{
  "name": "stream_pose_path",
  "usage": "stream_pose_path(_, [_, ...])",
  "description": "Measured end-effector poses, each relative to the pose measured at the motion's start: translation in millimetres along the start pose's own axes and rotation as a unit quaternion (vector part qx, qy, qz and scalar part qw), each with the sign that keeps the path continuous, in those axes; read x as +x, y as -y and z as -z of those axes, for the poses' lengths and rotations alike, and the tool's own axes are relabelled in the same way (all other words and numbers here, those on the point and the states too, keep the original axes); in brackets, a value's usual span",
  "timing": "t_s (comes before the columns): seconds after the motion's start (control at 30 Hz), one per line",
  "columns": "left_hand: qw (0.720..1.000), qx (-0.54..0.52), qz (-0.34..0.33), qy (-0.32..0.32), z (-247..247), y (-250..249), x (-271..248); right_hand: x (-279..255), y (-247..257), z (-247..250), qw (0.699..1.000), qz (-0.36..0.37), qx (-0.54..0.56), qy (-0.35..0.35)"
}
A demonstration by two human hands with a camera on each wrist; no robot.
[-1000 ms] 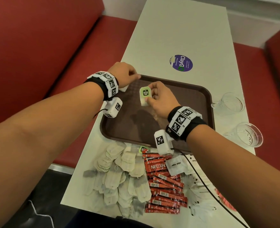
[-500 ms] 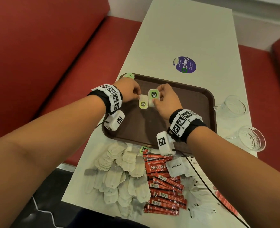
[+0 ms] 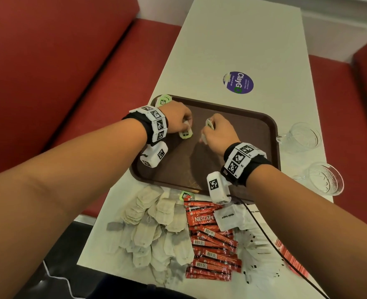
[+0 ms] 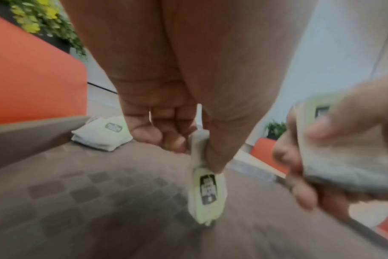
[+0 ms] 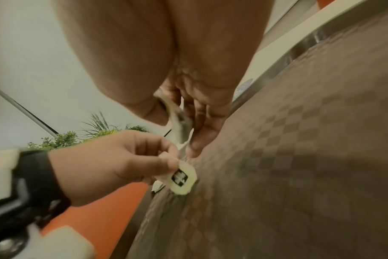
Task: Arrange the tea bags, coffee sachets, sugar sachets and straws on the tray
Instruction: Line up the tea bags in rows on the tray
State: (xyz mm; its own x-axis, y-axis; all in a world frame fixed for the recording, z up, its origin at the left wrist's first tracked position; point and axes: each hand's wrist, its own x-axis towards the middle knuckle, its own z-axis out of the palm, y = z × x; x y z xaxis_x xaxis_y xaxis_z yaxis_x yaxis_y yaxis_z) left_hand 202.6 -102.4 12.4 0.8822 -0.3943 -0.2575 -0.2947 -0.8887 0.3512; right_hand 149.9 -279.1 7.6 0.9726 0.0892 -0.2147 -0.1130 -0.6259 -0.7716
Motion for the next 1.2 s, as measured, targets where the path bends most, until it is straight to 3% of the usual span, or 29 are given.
stream_pose_path(0.13, [0.989,-0.124,0.013,-0.085,13,2,-18,4,4,-6,0.998,-0.018,0.054,-0.015])
stream_pose_path(0.23, [0.974,-0.194,0.016,-0.114,15,7,-28,6,9,-9,0.998,0.003,0.062,-0.015])
stream_pose_path(0.37, [0.973,-0.204,0.019,-0.106,14,15,-36,13,14,-13,0.996,0.084,-0.003,-0.039])
stream_pose_path(0.6, [0.969,-0.209,-0.002,-0.133,12,28,-39,17,21,-13,0.992,0.115,-0.034,-0.025])
stream_pose_path(0.77, [0.966,-0.137,0.117,-0.187,15,56,-29,15,22,-9,0.998,0.059,0.032,-0.014])
stream_pose_path(0.9, [0.951,-0.101,0.238,-0.167,14,82,-14,11,23,-3,0.997,0.029,0.077,0.011])
stream_pose_path(1.07, [0.939,-0.096,0.304,-0.13,6,84,10,8,24,-1,0.998,0.06,0.005,0.033])
stream_pose_path(1.2, [0.928,-0.08,0.341,-0.128,9,83,24,7,22,-1,0.997,0.07,0.009,0.038])
